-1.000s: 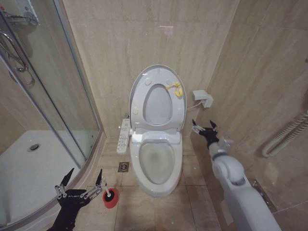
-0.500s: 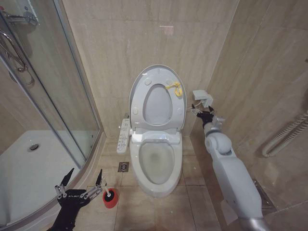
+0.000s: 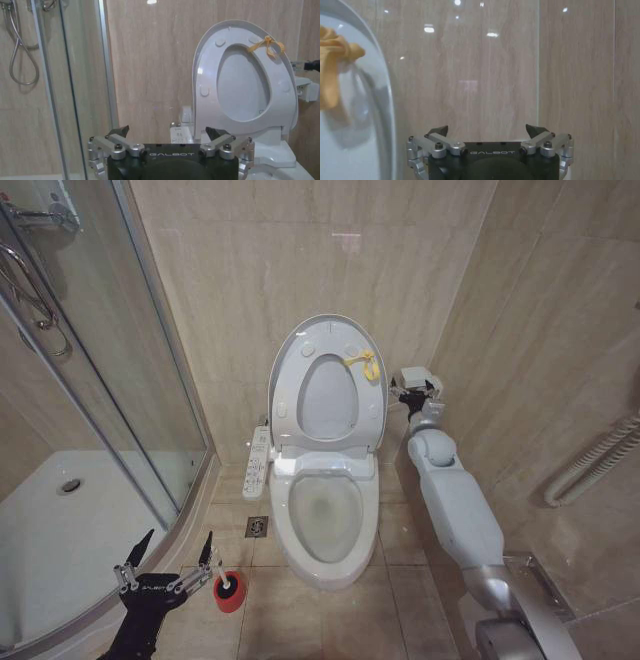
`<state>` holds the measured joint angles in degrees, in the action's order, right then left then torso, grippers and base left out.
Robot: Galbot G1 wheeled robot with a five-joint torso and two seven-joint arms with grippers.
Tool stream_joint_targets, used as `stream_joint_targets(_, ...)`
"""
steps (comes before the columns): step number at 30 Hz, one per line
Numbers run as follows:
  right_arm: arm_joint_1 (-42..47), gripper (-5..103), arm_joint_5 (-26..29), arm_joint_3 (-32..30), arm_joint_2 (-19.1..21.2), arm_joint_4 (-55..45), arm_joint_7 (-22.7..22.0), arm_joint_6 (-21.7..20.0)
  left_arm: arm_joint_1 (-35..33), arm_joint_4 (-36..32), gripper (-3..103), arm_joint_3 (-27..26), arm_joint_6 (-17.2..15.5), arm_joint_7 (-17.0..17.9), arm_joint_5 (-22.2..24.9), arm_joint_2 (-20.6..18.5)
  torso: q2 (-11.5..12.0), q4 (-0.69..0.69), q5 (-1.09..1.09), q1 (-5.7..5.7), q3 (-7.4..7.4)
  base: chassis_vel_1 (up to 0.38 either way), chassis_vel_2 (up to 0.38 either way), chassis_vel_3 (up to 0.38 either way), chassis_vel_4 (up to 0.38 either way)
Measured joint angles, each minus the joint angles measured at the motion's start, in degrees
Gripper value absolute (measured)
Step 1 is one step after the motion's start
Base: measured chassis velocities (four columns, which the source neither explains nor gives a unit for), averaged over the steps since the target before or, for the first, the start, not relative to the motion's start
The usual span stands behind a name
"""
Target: Open the toilet lid, clean the toilet bowl with a toilet brush, close the toilet lid, and flush.
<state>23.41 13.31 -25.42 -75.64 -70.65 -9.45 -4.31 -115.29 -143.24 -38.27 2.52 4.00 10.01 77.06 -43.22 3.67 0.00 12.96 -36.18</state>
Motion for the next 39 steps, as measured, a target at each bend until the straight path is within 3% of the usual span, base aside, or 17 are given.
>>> stream_joint_targets(8,-5.1,100,-4.3,-0.7,-2.3,5.9,-0.9,4.0,0.0,0.0,100,0.0,0.0,0.0,0.0,0.0,0.0,0.01,-0.01,0.00,0.00,0.000,0.000,0.000,0.000)
stream_joint_targets(13,-8.1,100,-9.5,-0.2,-5.1,10.1,-4.2,7.2,0.0,0.0,100,0.0,0.0,0.0,0.0,0.0,0.0,-0.01,-0.01,0.00,0.00,0.000,0.000,0.000,0.000)
stream_joint_targets(20,-12.4,100,-11.1,0.7,-6.3,14.2,-5.0,8.4,0.0,0.0,100,0.0,0.0,0.0,0.0,0.0,0.0,0.00,-0.01,0.00,0.00,0.000,0.000,0.000,0.000)
stream_joint_targets(28,-14.0,100,-8.3,5.1,-6.3,14.3,-4.1,6.4,0.0,0.0,100,0.0,0.0,0.0,0.0,0.0,0.0,0.08,-0.01,0.00,0.01,0.000,0.000,0.000,0.000)
stream_joint_targets(34,-14.5,100,-7.1,7.0,-5.7,13.7,-3.6,5.1,0.0,0.0,100,0.0,0.0,0.0,0.0,0.0,0.0,0.03,0.00,0.00,0.00,0.000,0.000,0.000,0.000)
stream_joint_targets(39,-10.9,100,-1.5,9.7,-0.9,5.4,-3.6,0.9,0.0,0.0,100,0.0,0.0,0.0,0.0,0.0,0.0,-0.08,0.00,0.00,0.00,0.000,0.000,0.000,0.000)
